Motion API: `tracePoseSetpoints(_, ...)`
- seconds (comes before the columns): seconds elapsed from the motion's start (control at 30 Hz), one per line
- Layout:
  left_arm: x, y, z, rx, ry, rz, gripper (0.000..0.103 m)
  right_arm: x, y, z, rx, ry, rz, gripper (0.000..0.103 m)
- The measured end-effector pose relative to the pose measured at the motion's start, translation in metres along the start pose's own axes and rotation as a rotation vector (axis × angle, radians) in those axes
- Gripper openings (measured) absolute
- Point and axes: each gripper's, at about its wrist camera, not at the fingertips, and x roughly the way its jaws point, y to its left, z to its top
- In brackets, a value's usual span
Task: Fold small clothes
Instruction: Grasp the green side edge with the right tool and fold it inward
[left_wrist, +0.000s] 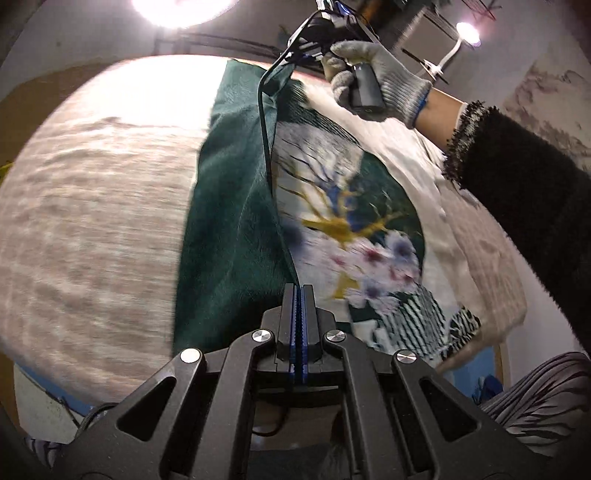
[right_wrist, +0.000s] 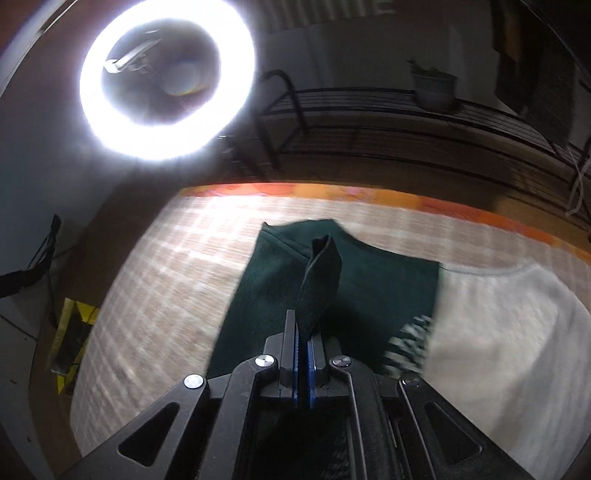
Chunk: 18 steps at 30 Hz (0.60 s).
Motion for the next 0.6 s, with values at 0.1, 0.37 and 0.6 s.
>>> tracePoseSetpoints(0.1,0.012,-0.013,-0.001,0.020,0.029,-0.015,0.000,-0.002,-0.032,-0.004,0.059,-0.006,-0.003,0.000)
tracePoseSetpoints(0.37,0.038,-0.034,-0.001,0.045,0.087,-0.028,0.000,0.011,-0.039,0.002,0.016,-0.012,-0.042,0.000)
tracePoseSetpoints(0.6,0.035,-0.051,-0.006,0.109,0.107,-0.064,0.001,0.002,-0.052,-0.008,0.008,-0.006,-0.136,0.046)
